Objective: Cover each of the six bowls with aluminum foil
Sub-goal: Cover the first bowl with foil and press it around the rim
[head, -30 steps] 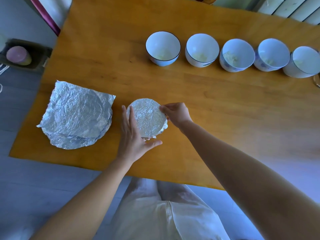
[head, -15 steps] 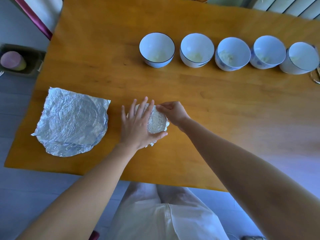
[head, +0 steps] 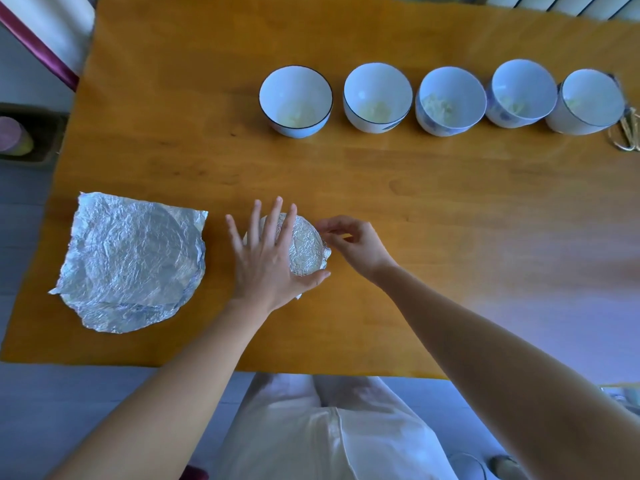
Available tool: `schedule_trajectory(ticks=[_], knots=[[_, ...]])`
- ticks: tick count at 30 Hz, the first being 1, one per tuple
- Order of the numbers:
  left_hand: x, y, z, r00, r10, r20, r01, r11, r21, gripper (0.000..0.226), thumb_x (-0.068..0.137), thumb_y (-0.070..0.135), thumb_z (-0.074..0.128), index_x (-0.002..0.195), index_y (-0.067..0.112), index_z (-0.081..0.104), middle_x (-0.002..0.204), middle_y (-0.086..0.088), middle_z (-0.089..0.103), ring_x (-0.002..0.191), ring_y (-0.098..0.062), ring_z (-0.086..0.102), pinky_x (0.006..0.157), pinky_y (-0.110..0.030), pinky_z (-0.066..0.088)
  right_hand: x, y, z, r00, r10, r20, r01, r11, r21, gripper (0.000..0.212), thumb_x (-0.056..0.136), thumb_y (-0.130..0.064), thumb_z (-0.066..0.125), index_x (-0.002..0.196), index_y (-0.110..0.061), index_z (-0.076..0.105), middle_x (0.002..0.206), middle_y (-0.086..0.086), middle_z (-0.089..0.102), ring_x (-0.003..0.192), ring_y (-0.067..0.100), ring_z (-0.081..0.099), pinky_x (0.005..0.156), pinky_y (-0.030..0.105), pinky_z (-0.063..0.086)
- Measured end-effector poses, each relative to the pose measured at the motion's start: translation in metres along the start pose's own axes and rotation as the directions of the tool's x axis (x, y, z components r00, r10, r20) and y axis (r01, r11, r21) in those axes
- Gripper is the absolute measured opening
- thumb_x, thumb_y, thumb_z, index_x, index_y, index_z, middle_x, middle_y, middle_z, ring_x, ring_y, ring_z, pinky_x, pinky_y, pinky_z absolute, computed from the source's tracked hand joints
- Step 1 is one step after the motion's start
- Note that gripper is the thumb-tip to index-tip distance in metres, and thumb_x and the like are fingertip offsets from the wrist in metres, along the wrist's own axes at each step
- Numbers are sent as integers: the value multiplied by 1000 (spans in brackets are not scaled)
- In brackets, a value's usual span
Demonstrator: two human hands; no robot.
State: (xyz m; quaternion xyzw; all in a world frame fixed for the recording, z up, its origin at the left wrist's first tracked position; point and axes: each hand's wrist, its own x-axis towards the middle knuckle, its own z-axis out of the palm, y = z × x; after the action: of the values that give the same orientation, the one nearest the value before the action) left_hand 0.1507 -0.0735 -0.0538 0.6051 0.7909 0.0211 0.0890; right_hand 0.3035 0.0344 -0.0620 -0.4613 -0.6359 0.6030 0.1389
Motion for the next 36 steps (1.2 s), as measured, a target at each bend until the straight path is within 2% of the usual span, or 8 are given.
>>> schedule_trajectory(ticks=[3,8,14,20,24,29,32,36], knots=[[3,5,-3,998,50,-30,-50,999,-13,105,73,95,24,158,33,20,166,-3,18,151,-37,14,114,-70,3,2,0,4,1000,-8,11,8,1000,12,27,87,-2,60,102,-21,72,100,-3,73,94,14,67,83,29,55],[6,8,7,999,49,18,-49,999,13,87,81,86,28,154,39,27,162,0,28,148,-33,23,112,-66,20,5,-1,4,999,23,25,-25,999,48,22,89,0,63,107,-7,72,102,5,72,93,16,67,80,20,53],[6,7,10,999,41,-9,-40,999,18,82,83,82,31,152,39,33,160,1,31,146,-31,27,107,-61,27,8,6,4,997,71,5,-71,996,58,10,89,-11,69,97,-11,74,93,7,74,82,9,62,86,28,49],[5,8,9,999,35,-6,-34,999,28,81,83,82,30,152,39,33,160,1,31,146,-32,26,107,-60,26,11,4,7,997,72,32,-74,994,78,9,93,-13,64,86,-17,67,77,-1,65,70,9,56,73,25,46],[6,8,9,1000,18,5,-18,1000,23,81,83,81,30,152,38,33,161,1,29,146,-32,25,108,-61,25,11,1,12,1000,17,-8,-17,997,-71,9,94,-9,58,89,-12,64,74,-3,63,59,2,53,61,15,44],[4,9,8,1000,14,5,-14,1000,25,80,84,80,31,152,38,33,161,1,29,147,-32,25,108,-60,24,5,4,21,987,-82,-138,61,987,-152,9,89,-2,59,89,-6,67,74,-8,64,61,-2,57,62,12,45],[5,9,8,1000,14,1,-14,1000,26,79,84,80,31,152,38,33,160,1,30,146,-32,26,107,-59,25,2,6,17,980,-119,-157,99,987,-127,11,84,0,65,87,-7,73,80,-9,69,67,0,61,64,13,46],[6,9,9,1000,4,8,-4,999,32,80,84,80,29,152,37,32,160,0,31,146,-32,26,106,-59,25,-1,3,10,985,-126,-116,114,988,-106,17,85,-3,67,93,-13,78,107,-3,70,80,6,65,70,14,46]])
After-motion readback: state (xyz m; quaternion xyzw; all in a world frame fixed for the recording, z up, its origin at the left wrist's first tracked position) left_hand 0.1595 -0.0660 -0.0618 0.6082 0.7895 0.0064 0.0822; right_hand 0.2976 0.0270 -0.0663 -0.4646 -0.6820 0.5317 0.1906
